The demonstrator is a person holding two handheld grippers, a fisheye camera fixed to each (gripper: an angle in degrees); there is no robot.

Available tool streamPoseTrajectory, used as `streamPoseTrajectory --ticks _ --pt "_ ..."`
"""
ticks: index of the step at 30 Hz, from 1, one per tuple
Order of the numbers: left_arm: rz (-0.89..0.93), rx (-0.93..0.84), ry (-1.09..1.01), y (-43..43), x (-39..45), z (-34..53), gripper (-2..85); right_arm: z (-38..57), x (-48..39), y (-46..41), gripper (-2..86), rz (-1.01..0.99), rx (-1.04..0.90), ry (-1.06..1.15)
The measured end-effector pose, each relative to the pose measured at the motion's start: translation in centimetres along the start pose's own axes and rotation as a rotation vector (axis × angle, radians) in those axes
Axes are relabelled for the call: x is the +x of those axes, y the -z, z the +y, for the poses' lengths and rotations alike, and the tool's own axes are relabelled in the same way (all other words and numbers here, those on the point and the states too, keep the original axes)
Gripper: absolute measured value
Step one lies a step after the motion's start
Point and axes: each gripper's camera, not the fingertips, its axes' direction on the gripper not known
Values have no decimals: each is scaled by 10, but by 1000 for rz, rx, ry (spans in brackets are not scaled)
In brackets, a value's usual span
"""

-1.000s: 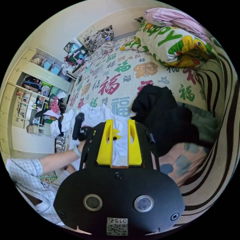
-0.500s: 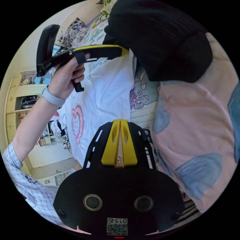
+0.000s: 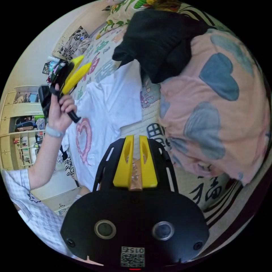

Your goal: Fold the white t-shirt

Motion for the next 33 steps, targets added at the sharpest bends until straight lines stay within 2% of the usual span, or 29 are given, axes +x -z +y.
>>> streamPoseTrajectory --ticks 5,10,13,15,19,23,26,29,31,33 --pt "-224 88 166 170 -28 106 93 9 -59 -47 18 -58 1 102" --pt "-550 184 543 369 -91 222 94 -18 -162 -133 36 -111 -102 318" --pt "-575 297 658 450 -126 256 97 -41 -240 -206 50 -165 -181 461" --pt "-544 336 693 482 -149 262 98 -56 -305 -266 56 -180 -225 573" --pt "-389 262 688 502 -188 262 99 -74 -407 -362 70 -172 -323 764" --pt "-371 231 650 506 -192 268 102 -71 -500 -487 96 6 -506 910" --pt "-323 245 664 516 -196 279 105 -58 -522 -578 104 262 -642 940" --pt "-321 250 659 533 -196 288 103 -49 -527 -617 37 445 -583 1004" --pt "-334 261 648 547 -195 293 104 -49 -526 -630 20 447 -610 1028" --pt "-341 264 644 557 -197 295 105 -61 -524 -629 11 355 -574 987"
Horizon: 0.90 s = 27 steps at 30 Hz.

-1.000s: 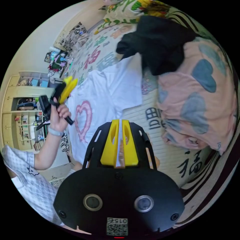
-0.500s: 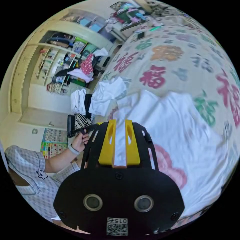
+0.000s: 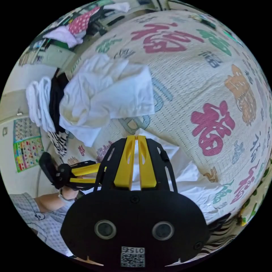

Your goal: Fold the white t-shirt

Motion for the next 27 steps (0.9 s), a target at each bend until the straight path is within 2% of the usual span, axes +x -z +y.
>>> streamPoseTrajectory --ticks 3,6,13,20,22,24,27 --pt "17 13 -5 8 -6 -7 106 3 29 16 6 -171 147 -86" --pt "26 17 -12 10 -7 -14 96 7 53 19 4 -267 216 -151" --pt "94 136 82 34 -32 -14 9 10 60 -1 4 -302 209 -137" --pt "-55 215 -63 70 -16 2 22 16 56 -11 5 -348 269 -124" --pt "-127 239 -19 73 -22 3 51 16 57 -18 6 -343 257 -130" --pt "-88 235 21 73 -32 0 53 18 60 -28 8 -373 239 -155" --pt "-97 210 52 70 -41 -3 16 25 58 -31 15 -352 227 -151"
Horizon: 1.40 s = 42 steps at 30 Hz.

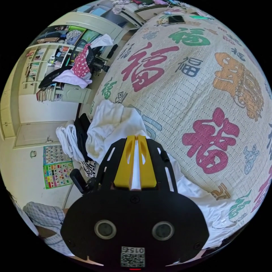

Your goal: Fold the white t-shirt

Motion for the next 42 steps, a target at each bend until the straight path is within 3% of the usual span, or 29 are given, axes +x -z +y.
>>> streamPoseTrajectory --ticks 4,8,11,14,16,19,23,26,31,35,38,42 --pt "-91 16 -24 9 4 5 14 12 -2 2 44 32 -32 43" --pt "-149 37 -46 20 7 13 40 51 0 35 98 44 58 55" --pt "-164 17 -95 46 9 21 60 121 3 79 90 -62 167 120" --pt "-145 -168 -208 66 14 43 81 238 11 114 90 -53 241 131" --pt "-166 -432 -264 68 14 75 97 324 23 122 95 38 225 41" --pt "-217 -694 -270 65 7 117 106 472 57 113 111 130 109 -260" --pt "-255 -835 -279 54 3 140 101 651 88 95 138 45 -5 -713" --pt "-288 -891 -362 37 13 139 95 720 94 87 154 -7 -41 -812" --pt "-333 -979 -512 9 31 145 81 762 91 86 144 -41 -90 -710" --pt "-288 -1015 -560 3 39 147 17 787 74 101 18 127 -180 -582" --pt "-207 -991 -537 9 41 150 4 814 65 121 6 -43 -135 -530" --pt "-134 -909 -509 25 44 153 -1 868 54 160 1 -47 -52 -569"
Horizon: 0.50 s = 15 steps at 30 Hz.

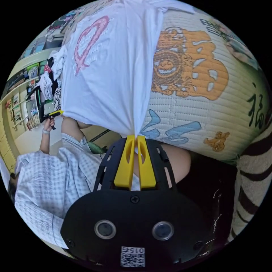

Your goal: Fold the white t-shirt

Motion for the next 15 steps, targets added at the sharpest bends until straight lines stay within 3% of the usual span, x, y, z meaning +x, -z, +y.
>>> streamPoseTrajectory --ticks 3,10,15 --pt "-22 44 -20 -3 4 -1 1 30 16 22 1 -60 40 -33" --pt "-79 -49 32 -51 13 -34 60 63 36 29 21 -98 -16 -107" --pt "-87 -53 -17 -67 37 -45 69 111 28 60 27 -159 38 -18"
